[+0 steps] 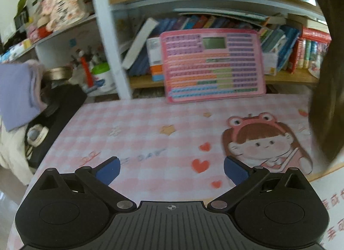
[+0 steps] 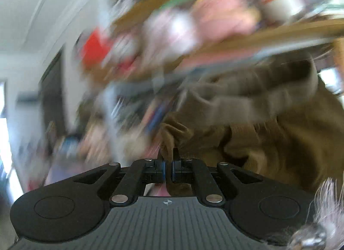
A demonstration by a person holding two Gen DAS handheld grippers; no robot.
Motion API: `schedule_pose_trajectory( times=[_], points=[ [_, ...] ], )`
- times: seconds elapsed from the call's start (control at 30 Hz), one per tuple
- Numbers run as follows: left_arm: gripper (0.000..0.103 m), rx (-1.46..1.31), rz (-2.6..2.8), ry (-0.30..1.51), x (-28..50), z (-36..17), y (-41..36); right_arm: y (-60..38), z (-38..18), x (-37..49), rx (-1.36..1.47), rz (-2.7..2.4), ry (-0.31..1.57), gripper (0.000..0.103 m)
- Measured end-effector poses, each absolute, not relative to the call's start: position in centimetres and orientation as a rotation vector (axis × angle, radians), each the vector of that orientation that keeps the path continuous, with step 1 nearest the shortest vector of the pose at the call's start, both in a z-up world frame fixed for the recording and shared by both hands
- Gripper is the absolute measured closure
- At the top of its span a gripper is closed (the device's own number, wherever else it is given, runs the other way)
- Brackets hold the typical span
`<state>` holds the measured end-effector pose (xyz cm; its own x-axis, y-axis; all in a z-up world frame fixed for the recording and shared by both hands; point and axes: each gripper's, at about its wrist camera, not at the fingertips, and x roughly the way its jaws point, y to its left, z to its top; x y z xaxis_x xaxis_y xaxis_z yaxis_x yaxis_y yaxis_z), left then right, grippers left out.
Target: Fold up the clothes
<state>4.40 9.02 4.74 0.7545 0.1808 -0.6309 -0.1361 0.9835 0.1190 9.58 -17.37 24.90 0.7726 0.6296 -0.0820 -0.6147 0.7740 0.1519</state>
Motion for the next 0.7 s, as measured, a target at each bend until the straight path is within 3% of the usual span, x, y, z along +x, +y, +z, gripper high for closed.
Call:
schedule_pose_trajectory(
  times=[0.17, 0.3, 0.4, 0.5, 0.7],
  points=[
    [0.0, 0.003, 0.195, 0.745, 2.1, 3.5, 13.8, -9.2, 9.9, 7.9, 0.037, 0.647, 0.725, 0.097],
    [0.0, -0.015, 0.157, 0.787, 1.3, 2.3, 16.3, -4.9, 1.5, 4.6, -0.013, 0.585, 0.994, 0.096],
    [0.0, -0.007, 0.089, 0.789, 1.9, 1.8, 17.1, -3.1, 1.4, 2.6, -0.006, 0.533, 0.981, 0.086],
    [0.0, -0.045, -0.018, 0.79, 3.5, 1.3, 17.5, -2.1, 1.0, 1.2, -0.035, 0.508, 0.966, 0.069],
    [0.001, -0.2, -0.277, 0.814, 9.2, -0.3, 16.1, -0.6, -0.5, -0.2, -0.019, 0.468, 0.972, 0.065]
  ],
)
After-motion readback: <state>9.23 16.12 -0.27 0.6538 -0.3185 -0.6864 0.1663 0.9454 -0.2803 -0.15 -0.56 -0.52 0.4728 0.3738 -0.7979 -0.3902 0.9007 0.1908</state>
